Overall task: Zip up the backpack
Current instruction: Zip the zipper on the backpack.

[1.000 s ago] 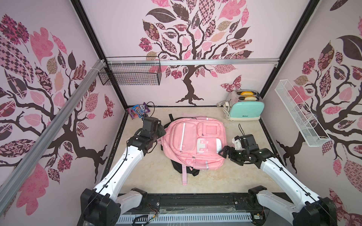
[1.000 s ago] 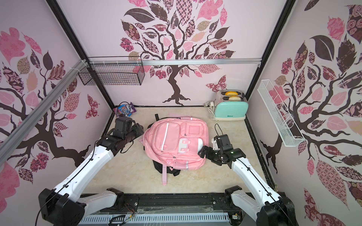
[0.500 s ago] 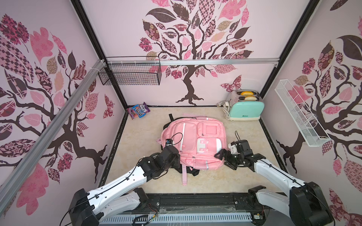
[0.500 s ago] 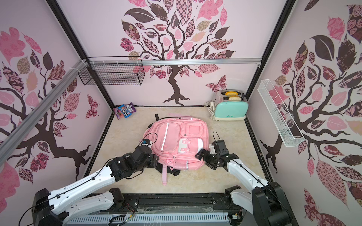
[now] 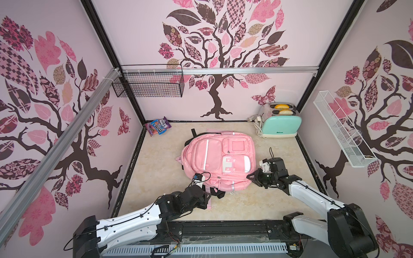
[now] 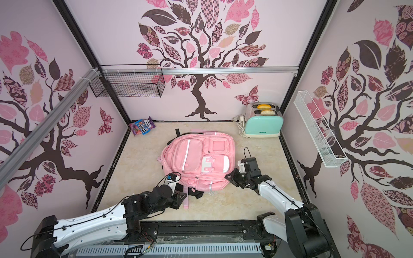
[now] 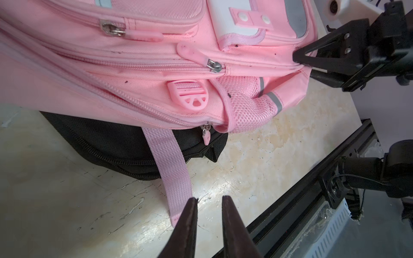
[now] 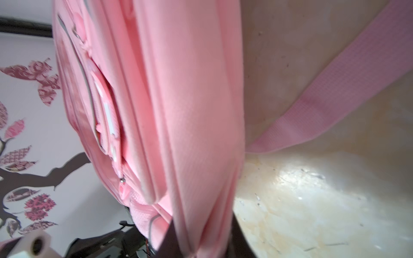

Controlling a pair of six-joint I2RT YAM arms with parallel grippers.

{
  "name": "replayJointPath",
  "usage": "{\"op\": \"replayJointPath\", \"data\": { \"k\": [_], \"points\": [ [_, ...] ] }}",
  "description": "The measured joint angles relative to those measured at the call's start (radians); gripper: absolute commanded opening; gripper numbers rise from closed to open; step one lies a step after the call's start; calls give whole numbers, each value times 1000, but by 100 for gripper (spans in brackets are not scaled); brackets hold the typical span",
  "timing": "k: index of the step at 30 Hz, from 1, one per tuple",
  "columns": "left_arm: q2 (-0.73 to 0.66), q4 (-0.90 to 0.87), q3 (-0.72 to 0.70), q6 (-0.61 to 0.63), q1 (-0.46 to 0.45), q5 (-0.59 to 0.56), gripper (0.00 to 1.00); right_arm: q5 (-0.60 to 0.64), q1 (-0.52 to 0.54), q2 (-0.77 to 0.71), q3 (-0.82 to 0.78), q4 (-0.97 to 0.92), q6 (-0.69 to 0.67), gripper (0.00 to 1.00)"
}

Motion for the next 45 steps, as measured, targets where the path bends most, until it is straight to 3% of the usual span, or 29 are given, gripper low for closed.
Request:
{"op": "replayJointPath", "data": {
  "k": [6,13,36,45],
  "points": [
    [-149,80,-73,2,0,3,42,1,0,-68,56,-91,1,0],
    [-177,179,-131,8,0,3,48,-18,0,-89,121,-165,18,0],
    [38,360,-121,117,5,-63,60,-50,0,-89,294,-331,35,0],
    [117,493,-121,139,115,14,59,-60,0,-89,301,-344,31,0]
  ]
}}
